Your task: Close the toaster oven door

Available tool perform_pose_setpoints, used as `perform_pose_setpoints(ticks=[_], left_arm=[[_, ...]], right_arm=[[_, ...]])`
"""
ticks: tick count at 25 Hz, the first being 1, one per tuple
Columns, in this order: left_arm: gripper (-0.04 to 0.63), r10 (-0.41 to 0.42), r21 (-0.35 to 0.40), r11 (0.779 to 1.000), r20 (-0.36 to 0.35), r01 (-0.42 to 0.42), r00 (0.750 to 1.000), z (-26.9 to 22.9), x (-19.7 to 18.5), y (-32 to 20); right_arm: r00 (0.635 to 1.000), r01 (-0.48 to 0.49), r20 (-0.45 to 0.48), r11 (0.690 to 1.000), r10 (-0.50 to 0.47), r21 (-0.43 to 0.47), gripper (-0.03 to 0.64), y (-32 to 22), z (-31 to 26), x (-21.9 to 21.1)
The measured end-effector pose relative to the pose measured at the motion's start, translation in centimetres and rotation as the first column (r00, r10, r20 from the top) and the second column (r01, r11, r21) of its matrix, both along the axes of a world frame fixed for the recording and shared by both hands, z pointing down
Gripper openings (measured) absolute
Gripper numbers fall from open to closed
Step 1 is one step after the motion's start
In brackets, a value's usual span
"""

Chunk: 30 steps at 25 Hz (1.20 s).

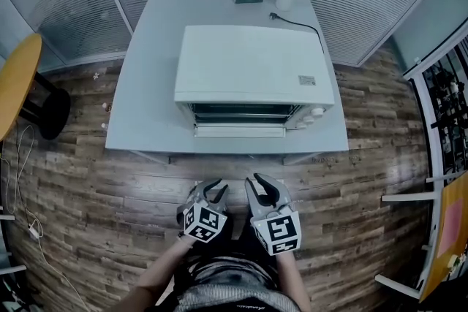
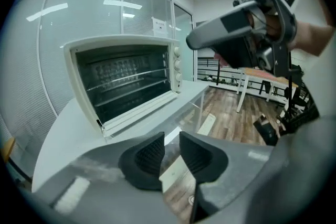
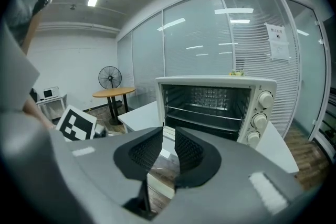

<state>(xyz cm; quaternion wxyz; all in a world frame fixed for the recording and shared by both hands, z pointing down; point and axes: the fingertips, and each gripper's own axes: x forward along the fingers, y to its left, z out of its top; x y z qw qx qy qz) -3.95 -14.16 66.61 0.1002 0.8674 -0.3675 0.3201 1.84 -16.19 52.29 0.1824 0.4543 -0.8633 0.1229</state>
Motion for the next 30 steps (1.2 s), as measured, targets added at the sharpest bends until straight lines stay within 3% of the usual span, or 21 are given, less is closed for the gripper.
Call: perform_pose_setpoints(ticks=[6,10,13,17,22,27,30], left_arm=[[0.106,0.066,-0.051,0.997,0.119,-0.060,0.991,4.8,0.1,1.1],[0.106,0.118,-0.053,0.993,0.206,-0.110,0.971,6.7,0.4,1.5],[0.108,0.162,-0.048,0.987,0.272,-0.155,0.948,8.2,0.9,1.7],[0.141,0.227,-0.028,0.972,0.379,-0.234,0.897,9.7,1.4,2.1],[0.170,0.242,0.004,0.961,0.477,-0.278,0.845,10.6,1.5,1.8],[0.184,0.224,0.022,0.959,0.549,-0.282,0.805,11.7,1.2,1.2],[0.184,0.221,0.013,0.962,0.558,-0.274,0.800,12.3,0.9,0.9]], right_arm=[[1.000,-0.004,-0.026,1.000,0.004,-0.010,0.074,0.4,0.6,0.7],[0.999,-0.004,-0.036,1.000,0.004,-0.007,0.074,0.5,0.6,1.0],[0.999,-0.005,-0.041,1.000,0.004,-0.019,0.074,0.7,0.9,1.2],[0.999,-0.004,-0.046,1.000,0.003,-0.024,0.074,1.1,1.2,1.6],[0.999,-0.019,-0.050,0.999,0.017,-0.030,0.074,1.4,1.2,2.4],[0.998,-0.029,-0.053,0.999,0.027,-0.033,0.074,1.6,1.3,3.2],[0.998,-0.037,-0.056,0.999,0.035,-0.033,0.074,1.6,1.4,3.5]])
